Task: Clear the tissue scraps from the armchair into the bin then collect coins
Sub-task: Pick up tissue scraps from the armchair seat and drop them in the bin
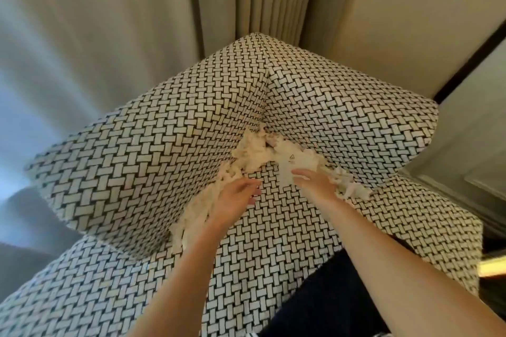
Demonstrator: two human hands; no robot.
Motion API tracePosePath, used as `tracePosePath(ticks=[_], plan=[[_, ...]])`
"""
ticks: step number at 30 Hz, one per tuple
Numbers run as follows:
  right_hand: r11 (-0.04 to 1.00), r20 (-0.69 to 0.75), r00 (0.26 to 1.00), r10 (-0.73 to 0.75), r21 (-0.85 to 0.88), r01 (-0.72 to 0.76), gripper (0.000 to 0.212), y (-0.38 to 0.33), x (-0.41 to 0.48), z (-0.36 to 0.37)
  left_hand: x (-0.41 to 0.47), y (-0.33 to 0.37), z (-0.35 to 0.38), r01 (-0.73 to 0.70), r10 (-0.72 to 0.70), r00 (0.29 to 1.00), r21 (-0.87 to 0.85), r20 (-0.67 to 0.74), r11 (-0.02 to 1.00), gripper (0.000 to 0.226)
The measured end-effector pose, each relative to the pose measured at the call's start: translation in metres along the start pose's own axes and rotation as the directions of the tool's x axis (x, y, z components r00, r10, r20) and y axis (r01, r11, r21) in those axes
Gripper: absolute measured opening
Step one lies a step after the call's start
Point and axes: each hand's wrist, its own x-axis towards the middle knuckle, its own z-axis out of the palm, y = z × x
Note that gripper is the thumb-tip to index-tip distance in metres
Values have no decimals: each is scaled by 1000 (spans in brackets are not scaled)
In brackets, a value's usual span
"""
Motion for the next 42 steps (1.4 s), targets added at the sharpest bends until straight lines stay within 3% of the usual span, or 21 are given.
tracePosePath(ticks=[3, 6, 10, 14, 16, 18, 21, 24, 27, 30, 35, 39, 42], plan=[[994, 86, 991, 104, 8, -105, 44, 0, 7, 4, 2, -10, 7, 29, -32, 998, -58, -52, 998, 28], [979, 131, 988, 83, 174, -105, 48, -2, 7, 7, 5, -20, 14, 75, -84, 989, -74, -124, 994, 24], [956, 7, 998, -58, 290, 53, 37, -7, -2, 8, 10, -30, 19, 108, -122, 973, -81, -196, 991, 26], [917, -143, 977, -158, 345, 199, 25, -12, -12, 15, 6, -43, 15, 75, -70, 925, 0, -373, 997, 25], [896, -173, 964, -202, 366, 253, 20, -12, -18, 18, 3, -55, 14, 126, -33, 861, 151, -508, 981, 31], [877, -192, 952, -237, 379, 295, 15, -12, -26, 22, -1, -66, 12, 251, -7, 744, 270, -668, 930, 40], [876, -190, 950, -250, 374, 305, 10, -9, -37, 36, -10, -81, 9, 375, -16, 606, 268, -795, 887, 60], [894, -152, 950, -273, 323, 309, 5, -3, -44, 51, -11, -95, 4, 437, -146, 567, 145, -811, 888, 80], [905, -80, 943, -323, 266, 332, 10, -2, -52, 59, -8, -106, 3, 447, -262, 567, 24, -781, 894, 82], [909, -29, 936, -351, 228, 348, 16, -7, -58, 61, -4, -112, 1, 430, -277, 573, -5, -771, 903, 75], [910, 21, 929, -371, 209, 358, 1, -9, -60, 59, 12, -124, -5, 509, -286, 637, 112, -716, 854, 57], [917, 63, 928, -367, 190, 350, 3, -8, -59, 57, 18, -120, -10, 524, -329, 572, 26, -752, 851, 33], [930, 76, 938, -338, 179, 321, 3, -7, -55, 57, 20, -113, -7, 524, -345, 570, 6, -746, 852, 38]])
